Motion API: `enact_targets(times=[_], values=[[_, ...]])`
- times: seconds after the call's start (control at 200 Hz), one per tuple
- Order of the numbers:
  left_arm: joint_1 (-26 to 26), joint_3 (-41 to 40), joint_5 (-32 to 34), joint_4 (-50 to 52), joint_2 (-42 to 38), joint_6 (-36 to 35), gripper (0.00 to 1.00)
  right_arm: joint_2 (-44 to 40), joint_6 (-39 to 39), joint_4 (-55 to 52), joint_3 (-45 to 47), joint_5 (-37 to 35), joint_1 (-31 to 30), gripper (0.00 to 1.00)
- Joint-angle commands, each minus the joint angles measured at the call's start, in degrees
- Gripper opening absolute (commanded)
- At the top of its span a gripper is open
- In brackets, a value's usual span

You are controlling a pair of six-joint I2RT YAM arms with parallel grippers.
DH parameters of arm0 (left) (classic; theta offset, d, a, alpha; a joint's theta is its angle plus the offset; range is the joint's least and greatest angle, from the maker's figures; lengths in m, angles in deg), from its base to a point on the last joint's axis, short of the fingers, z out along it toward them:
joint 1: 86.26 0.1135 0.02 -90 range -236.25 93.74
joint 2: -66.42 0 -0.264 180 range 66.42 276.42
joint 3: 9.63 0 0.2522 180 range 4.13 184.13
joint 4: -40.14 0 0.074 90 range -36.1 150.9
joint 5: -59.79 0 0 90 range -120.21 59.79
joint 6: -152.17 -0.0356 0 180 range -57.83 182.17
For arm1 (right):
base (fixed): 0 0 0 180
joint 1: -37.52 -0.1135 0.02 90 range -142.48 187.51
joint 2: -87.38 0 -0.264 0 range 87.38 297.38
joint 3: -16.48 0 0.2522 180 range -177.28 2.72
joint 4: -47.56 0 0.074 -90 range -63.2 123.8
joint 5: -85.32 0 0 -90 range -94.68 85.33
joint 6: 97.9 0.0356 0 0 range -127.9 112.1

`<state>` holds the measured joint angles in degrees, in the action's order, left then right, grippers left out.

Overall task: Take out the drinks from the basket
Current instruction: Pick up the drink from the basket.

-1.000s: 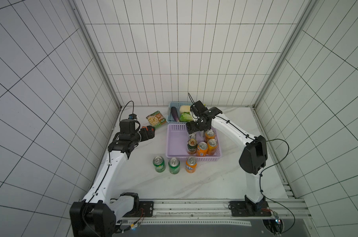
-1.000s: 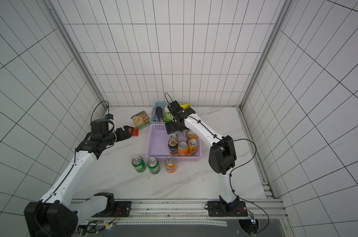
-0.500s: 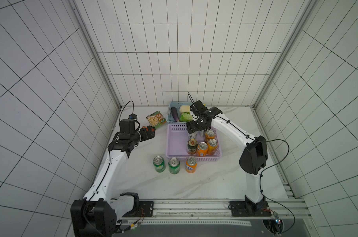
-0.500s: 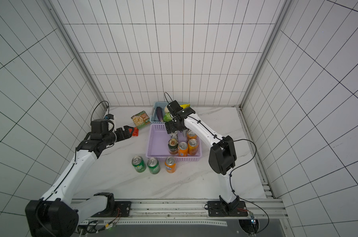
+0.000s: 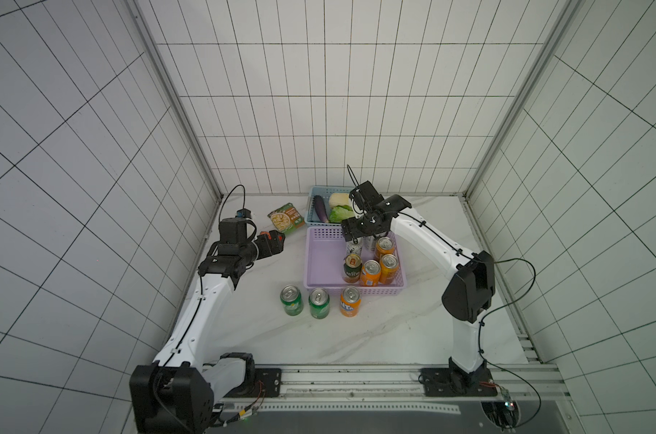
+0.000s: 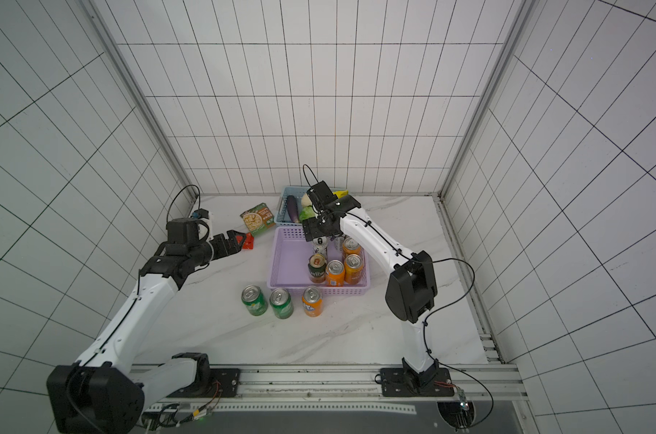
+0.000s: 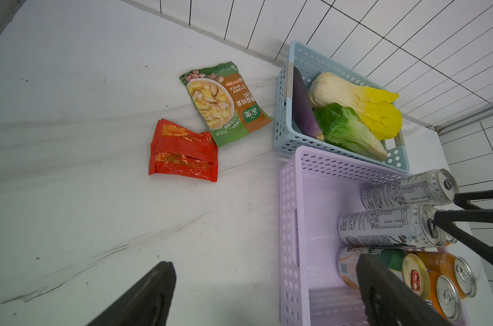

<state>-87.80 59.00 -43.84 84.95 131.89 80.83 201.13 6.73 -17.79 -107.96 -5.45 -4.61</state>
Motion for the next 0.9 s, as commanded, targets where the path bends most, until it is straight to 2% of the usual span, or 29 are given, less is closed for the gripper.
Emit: enact_targets(times=[0.0,0.66,0.9], values=[[0.4,0.19,-0.61,-0.63,0.44,0.12,0.98,2.05,0.66,-0.16,1.95,0.34,-0.67,0.91],[0.83,0.32,-1.27,-0.33,0.94,0.04,0.98,6.22,1.45,-2.2,3.0,-2.14,-1.9,0.77],[1.08,0.32,-1.31,-0.28,0.82,-0.09,0.98,5.4,1.71,-2.85,2.67,-2.3,-1.99,0.67]])
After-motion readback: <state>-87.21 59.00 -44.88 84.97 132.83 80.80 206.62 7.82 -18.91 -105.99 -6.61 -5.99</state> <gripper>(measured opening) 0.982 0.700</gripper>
